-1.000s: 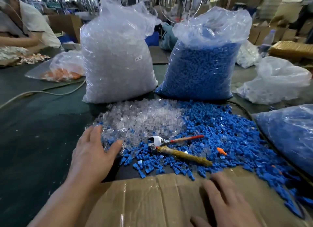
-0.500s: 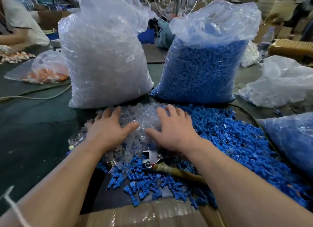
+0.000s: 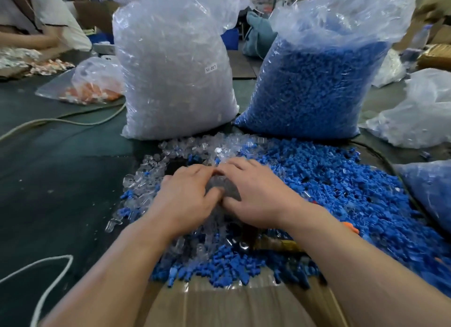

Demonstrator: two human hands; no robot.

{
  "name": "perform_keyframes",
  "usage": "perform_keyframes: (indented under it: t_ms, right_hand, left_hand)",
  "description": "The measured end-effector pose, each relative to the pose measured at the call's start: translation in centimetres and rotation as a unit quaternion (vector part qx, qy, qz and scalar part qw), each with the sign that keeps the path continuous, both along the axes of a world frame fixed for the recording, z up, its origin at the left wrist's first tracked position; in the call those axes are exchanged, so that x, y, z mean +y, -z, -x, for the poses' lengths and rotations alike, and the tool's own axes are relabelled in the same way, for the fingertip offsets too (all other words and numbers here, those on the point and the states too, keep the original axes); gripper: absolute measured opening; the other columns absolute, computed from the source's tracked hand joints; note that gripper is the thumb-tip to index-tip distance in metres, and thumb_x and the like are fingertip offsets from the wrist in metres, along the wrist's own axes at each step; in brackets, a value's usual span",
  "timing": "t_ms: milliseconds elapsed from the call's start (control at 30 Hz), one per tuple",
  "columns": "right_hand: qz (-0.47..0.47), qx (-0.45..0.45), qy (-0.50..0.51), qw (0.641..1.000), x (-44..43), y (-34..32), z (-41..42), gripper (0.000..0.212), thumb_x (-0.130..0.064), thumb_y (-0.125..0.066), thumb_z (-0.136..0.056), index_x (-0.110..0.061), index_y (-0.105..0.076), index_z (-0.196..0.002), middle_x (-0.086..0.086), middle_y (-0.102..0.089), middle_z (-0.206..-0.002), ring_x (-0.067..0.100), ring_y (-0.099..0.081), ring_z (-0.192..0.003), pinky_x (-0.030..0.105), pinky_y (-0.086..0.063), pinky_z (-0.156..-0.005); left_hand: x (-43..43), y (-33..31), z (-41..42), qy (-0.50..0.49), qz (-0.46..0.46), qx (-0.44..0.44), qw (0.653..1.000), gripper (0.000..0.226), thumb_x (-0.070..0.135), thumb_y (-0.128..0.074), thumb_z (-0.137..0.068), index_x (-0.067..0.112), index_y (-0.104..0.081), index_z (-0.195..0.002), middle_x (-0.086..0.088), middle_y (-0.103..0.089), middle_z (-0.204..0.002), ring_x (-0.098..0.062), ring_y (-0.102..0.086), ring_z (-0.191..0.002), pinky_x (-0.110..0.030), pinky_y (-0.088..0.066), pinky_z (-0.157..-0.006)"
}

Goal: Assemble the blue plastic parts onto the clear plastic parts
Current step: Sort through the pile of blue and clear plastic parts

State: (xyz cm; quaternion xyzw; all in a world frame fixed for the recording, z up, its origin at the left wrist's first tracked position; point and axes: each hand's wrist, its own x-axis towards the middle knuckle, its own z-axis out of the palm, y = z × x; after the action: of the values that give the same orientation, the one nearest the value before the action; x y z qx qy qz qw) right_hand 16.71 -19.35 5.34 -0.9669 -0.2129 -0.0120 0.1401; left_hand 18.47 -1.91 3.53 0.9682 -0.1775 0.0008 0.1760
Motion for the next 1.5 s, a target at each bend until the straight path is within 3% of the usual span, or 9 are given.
perform_keyframes:
  t_ms: [267, 400, 500, 600, 767, 933, 1200, 1367, 1500]
  right_hand:
    - [0.035, -0.076, 0.019, 0.996, -1.0, -0.9, 9.1, 0.061, -0.061, -0.037, -0.092, -0.026, -0.042, -0.141, -0.004, -0.038, -0.150, 0.018, -0.034, -0.137, 0.039, -0.019, -0.116]
    - [0.013, -0.143, 0.120, 0.982, -3.3, -0.6, 16.3, 0.057, -0.069, -0.042, -0.085, -0.025, -0.057, -0.118, -0.004, -0.057, -0.111, 0.023, -0.057, -0.097, 0.038, -0.046, -0.077]
    - [0.100, 0.031, 0.200, 0.974, -3.2, -0.2, 19.5, 0.097, -0.102, -0.006, -0.056, -0.044, -0.026, -0.131, -0.018, -0.047, -0.118, 0.004, -0.063, -0.089, 0.017, -0.038, -0.057]
    - [0.128, 0.054, 0.198, 0.970, -2.9, 1.2, 20.3, 0.092, -0.095, 0.007, -0.054, -0.047, -0.005, -0.131, -0.025, -0.036, -0.130, -0.005, -0.058, -0.101, 0.017, -0.037, -0.057]
    - [0.134, 0.028, 0.177, 0.975, -0.4, 1.5, 17.5, 0.054, -0.077, -0.021, -0.088, -0.037, -0.022, -0.125, -0.014, -0.047, -0.121, 0.010, -0.059, -0.106, 0.031, -0.035, -0.066]
    - [0.084, -0.015, 0.167, 0.982, 1.8, 2.5, 14.7, 0.028, -0.057, -0.036, -0.096, -0.029, -0.030, -0.101, -0.005, -0.057, -0.114, 0.023, -0.065, -0.094, 0.035, -0.030, -0.058]
    - [-0.030, -0.073, 0.125, 0.989, 1.1, 4.3, 13.4, 0.031, -0.051, -0.047, -0.091, -0.030, -0.045, -0.114, -0.006, -0.064, -0.106, 0.025, -0.064, -0.083, 0.036, -0.040, -0.056]
    - [-0.074, -0.094, 0.155, 0.981, -0.5, 3.0, 14.3, 0.030, -0.058, -0.038, -0.087, -0.036, -0.049, -0.105, -0.014, -0.059, -0.081, 0.018, -0.061, -0.070, 0.039, -0.049, -0.057]
    - [-0.037, -0.053, 0.212, 0.975, -2.1, 1.5, 14.0, 0.028, -0.058, -0.045, -0.090, -0.030, -0.053, -0.090, -0.012, -0.055, -0.072, 0.015, -0.057, -0.068, 0.038, -0.050, -0.065]
  left_hand:
    - [2.4, -1.4, 7.1, 0.007, 0.060, -0.048, 0.997, 0.079, 0.069, -0.028, -0.091, 0.026, -0.030, -0.157, 0.005, -0.032, -0.162, -0.011, -0.026, -0.147, -0.038, -0.023, -0.122]
    - [4.9, -0.9, 13.5, -0.101, -0.019, -0.115, 0.988, 0.095, 0.090, -0.022, -0.080, 0.025, -0.044, -0.145, 0.002, -0.053, -0.133, -0.014, -0.040, -0.122, -0.042, -0.045, -0.102]
    - [5.5, -0.3, 17.1, -0.172, -0.102, 0.000, 0.980, 0.121, 0.106, -0.012, -0.057, 0.030, -0.030, -0.150, 0.008, -0.052, -0.131, -0.014, -0.052, -0.118, -0.038, -0.046, -0.099]
    - [5.0, 0.2, 17.5, -0.173, -0.126, 0.037, 0.976, 0.135, 0.108, -0.018, -0.049, 0.028, -0.002, -0.156, 0.008, -0.043, -0.151, -0.014, -0.050, -0.129, -0.033, -0.041, -0.105]
    - [2.3, 0.2, 16.2, -0.129, -0.123, 0.029, 0.983, 0.110, 0.093, -0.043, -0.071, 0.029, -0.012, -0.154, 0.008, -0.051, -0.144, -0.014, -0.055, -0.126, -0.031, -0.046, -0.099]
    - [0.5, 0.8, 14.8, -0.085, -0.079, 0.002, 0.993, 0.074, 0.074, -0.055, -0.084, 0.034, -0.030, -0.141, 0.008, -0.058, -0.135, -0.020, -0.060, -0.117, -0.034, -0.048, -0.087]
    - [1.7, 3.4, 13.6, -0.060, 0.125, -0.076, 0.987, 0.053, 0.066, -0.058, -0.079, 0.044, -0.051, -0.126, 0.022, -0.055, -0.081, -0.001, -0.054, -0.070, -0.025, -0.041, -0.061]
    - [2.8, 2.8, 13.6, -0.110, 0.238, -0.126, 0.957, 0.022, 0.050, -0.062, -0.088, 0.044, -0.056, -0.109, 0.021, -0.057, -0.088, -0.003, -0.057, -0.072, -0.029, -0.048, -0.060]
    - [4.2, 1.1, 13.5, -0.155, 0.189, -0.106, 0.964, 0.021, 0.056, -0.056, -0.087, 0.042, -0.059, -0.103, 0.023, -0.060, -0.084, -0.001, -0.057, -0.067, -0.028, -0.047, -0.056]
